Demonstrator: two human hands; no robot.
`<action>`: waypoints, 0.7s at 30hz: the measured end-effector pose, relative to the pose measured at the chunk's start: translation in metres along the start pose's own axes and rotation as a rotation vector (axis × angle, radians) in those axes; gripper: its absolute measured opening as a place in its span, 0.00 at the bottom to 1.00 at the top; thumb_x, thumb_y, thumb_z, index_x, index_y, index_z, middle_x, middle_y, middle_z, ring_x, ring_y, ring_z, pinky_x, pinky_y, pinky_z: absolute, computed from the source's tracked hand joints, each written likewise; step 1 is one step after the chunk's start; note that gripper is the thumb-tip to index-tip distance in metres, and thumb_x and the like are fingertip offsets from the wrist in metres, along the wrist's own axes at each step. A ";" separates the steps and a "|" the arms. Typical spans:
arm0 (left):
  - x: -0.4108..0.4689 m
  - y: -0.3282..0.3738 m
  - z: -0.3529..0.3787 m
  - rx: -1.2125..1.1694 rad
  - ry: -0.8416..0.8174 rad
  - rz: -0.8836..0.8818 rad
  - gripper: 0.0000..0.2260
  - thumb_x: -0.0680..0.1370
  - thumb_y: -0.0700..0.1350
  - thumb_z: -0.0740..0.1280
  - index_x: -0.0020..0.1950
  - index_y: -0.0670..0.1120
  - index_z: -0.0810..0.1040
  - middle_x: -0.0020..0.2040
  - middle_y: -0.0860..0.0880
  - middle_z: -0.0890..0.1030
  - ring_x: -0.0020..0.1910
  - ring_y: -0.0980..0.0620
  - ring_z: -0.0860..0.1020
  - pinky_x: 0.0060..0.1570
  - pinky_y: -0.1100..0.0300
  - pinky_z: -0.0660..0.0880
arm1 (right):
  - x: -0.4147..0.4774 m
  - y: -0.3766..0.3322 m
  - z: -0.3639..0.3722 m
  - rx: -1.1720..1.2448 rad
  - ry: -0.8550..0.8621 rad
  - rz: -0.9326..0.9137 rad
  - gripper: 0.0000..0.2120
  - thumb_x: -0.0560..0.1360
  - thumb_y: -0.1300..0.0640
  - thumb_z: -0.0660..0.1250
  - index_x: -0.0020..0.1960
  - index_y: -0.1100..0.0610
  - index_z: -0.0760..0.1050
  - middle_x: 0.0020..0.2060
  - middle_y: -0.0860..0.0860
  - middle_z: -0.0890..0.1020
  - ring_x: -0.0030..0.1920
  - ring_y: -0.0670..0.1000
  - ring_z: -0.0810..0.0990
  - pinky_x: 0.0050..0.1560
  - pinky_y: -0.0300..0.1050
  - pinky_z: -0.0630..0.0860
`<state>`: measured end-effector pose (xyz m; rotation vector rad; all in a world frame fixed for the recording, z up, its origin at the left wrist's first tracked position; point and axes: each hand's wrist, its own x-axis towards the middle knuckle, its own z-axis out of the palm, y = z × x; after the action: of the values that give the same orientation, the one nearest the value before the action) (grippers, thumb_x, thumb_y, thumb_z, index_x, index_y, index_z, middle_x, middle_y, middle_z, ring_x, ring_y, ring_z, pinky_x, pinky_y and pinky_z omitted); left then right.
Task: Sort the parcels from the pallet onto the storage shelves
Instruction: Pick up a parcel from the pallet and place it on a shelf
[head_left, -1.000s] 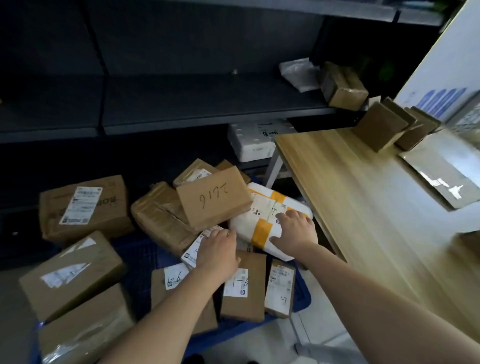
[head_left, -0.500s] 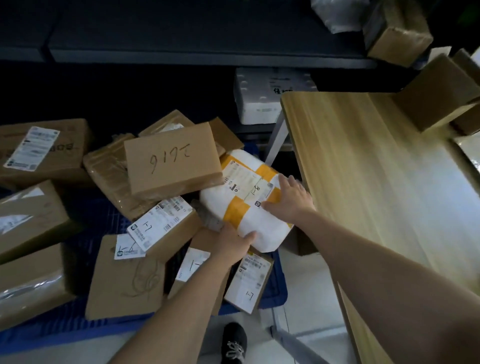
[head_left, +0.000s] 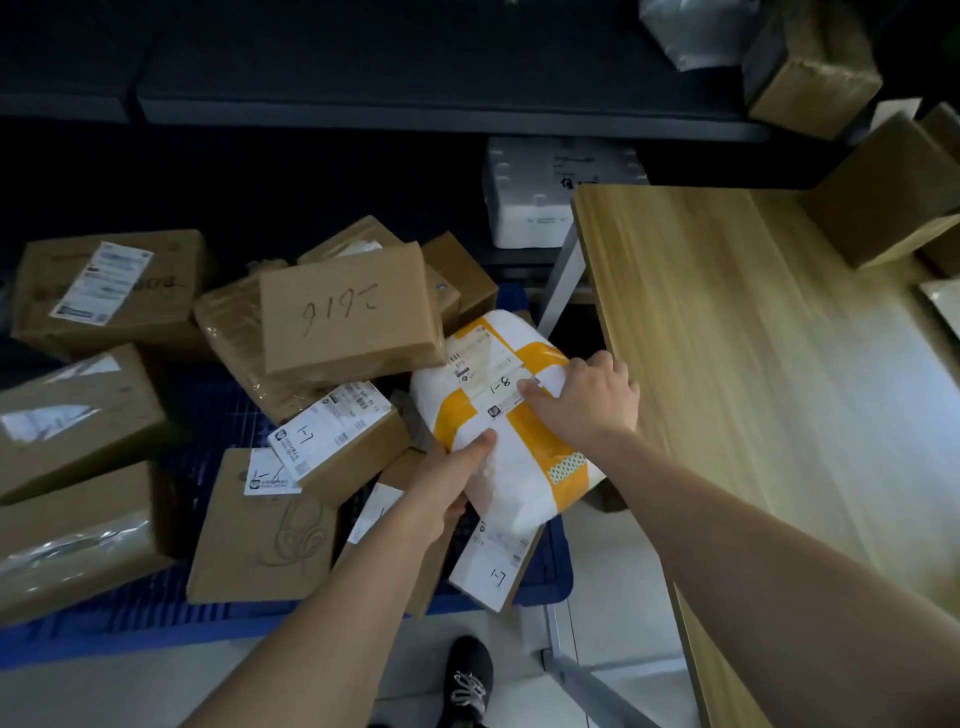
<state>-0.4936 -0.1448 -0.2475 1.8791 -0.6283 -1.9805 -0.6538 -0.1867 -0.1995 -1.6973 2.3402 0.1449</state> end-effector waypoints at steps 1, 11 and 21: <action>-0.007 -0.001 -0.003 0.020 -0.011 -0.010 0.27 0.71 0.64 0.70 0.64 0.50 0.73 0.59 0.49 0.79 0.57 0.47 0.77 0.60 0.52 0.75 | -0.004 -0.003 -0.004 0.033 -0.033 0.016 0.35 0.74 0.30 0.57 0.65 0.58 0.71 0.62 0.57 0.72 0.63 0.59 0.70 0.60 0.54 0.69; -0.077 -0.006 -0.042 0.084 -0.089 -0.041 0.27 0.72 0.62 0.70 0.64 0.47 0.75 0.52 0.50 0.80 0.50 0.51 0.78 0.35 0.60 0.74 | -0.070 -0.015 -0.026 0.053 -0.218 0.185 0.37 0.72 0.27 0.58 0.66 0.56 0.68 0.57 0.53 0.78 0.57 0.56 0.79 0.48 0.48 0.74; -0.128 -0.046 -0.087 0.238 -0.061 0.024 0.34 0.70 0.65 0.71 0.69 0.48 0.69 0.64 0.47 0.76 0.59 0.45 0.75 0.45 0.54 0.76 | -0.156 -0.029 -0.013 0.207 -0.217 0.257 0.38 0.71 0.27 0.58 0.69 0.54 0.66 0.55 0.51 0.79 0.52 0.54 0.80 0.42 0.45 0.75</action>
<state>-0.3958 -0.0456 -0.1660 1.9388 -0.9366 -2.0300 -0.5829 -0.0551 -0.1455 -1.2187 2.3100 0.1210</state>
